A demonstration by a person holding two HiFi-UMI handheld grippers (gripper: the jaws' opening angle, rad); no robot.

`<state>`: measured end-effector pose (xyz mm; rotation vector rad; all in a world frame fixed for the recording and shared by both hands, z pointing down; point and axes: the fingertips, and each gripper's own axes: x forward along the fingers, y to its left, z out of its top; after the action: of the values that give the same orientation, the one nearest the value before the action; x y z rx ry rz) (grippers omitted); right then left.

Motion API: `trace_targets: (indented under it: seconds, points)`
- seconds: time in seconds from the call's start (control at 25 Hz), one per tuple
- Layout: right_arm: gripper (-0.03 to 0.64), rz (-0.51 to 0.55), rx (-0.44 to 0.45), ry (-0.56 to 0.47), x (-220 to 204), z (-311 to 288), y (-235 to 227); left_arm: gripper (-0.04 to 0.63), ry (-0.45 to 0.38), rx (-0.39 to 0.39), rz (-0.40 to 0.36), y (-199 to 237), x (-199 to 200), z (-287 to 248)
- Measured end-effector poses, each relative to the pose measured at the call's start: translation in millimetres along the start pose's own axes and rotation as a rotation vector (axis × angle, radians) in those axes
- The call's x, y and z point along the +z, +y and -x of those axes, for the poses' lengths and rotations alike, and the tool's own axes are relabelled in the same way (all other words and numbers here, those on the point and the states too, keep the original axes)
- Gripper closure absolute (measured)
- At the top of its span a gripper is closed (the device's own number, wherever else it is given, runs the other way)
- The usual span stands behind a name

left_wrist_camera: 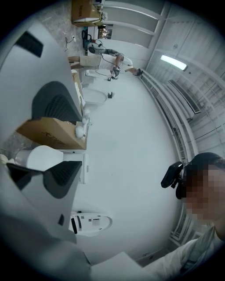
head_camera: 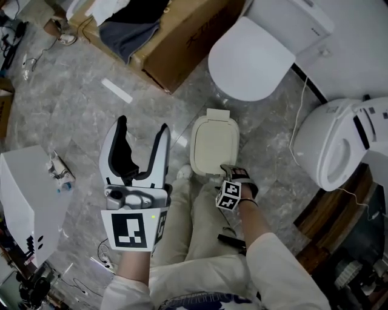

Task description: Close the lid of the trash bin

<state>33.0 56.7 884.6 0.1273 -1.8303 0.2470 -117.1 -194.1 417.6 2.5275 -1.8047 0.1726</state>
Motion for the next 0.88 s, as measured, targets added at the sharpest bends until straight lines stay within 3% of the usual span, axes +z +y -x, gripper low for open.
trace_targets:
  seconds: [0.88]
  points:
    - [0.178,-0.03,0.043,0.047,-9,-31,8,0.331,0.005,0.005,-0.014,9,-15,0]
